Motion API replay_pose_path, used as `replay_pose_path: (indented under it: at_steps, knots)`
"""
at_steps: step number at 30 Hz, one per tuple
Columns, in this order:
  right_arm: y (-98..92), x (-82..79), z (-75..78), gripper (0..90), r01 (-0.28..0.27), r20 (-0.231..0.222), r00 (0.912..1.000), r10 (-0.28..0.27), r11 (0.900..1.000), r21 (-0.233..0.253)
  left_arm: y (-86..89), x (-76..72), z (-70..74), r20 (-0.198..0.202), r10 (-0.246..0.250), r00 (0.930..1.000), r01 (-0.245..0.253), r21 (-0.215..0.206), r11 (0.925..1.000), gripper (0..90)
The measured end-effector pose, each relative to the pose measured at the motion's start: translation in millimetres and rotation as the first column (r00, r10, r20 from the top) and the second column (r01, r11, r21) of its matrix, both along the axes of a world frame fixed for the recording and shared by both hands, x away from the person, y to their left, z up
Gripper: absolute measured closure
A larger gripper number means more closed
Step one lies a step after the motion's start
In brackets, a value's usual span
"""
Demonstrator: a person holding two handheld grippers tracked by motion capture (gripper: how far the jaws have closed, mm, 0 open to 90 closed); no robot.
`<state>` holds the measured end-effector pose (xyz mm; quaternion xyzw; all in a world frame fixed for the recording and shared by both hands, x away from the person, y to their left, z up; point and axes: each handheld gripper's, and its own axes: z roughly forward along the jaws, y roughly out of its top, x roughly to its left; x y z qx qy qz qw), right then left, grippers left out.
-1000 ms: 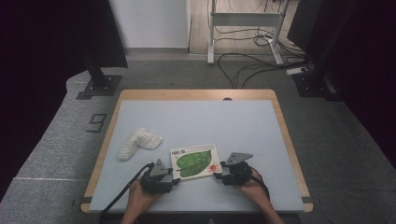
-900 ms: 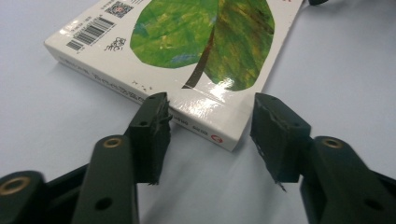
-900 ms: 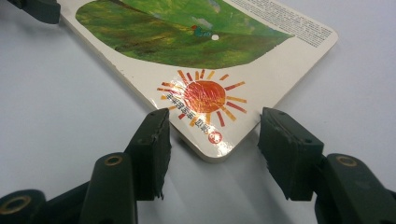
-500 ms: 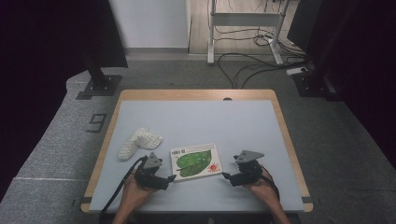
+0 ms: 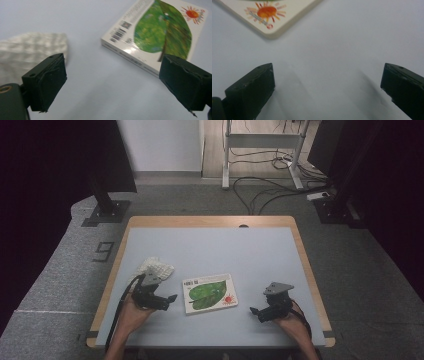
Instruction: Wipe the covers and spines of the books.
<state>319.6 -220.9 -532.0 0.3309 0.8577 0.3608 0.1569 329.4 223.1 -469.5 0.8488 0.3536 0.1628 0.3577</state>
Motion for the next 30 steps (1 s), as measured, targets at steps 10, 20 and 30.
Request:
replay_pose_path:
  at_steps: [10,20,30]
  knots:
    - [-2.2,1.4,-4.4,0.0,0.006,-0.025,0.9997,-0.005,1.0,0.02,21.2,24.5,16.7,-0.022,0.048,0.9986,-0.048,0.002,0.9988,8.8]
    - [-2.3,1.2,-4.6,0.0,0.005,-0.024,0.9997,-0.005,1.0,0.021,43.4,49.8,35.3,-0.014,0.107,0.9941,-0.107,-0.008,0.9942,12.0]
    - [-2.4,1.2,-4.6,0.0,0.004,-0.025,0.9997,-0.003,1.0,0.022,54.5,77.4,24.5,-0.039,0.163,0.9858,-0.161,0.051,0.9856,20.8]
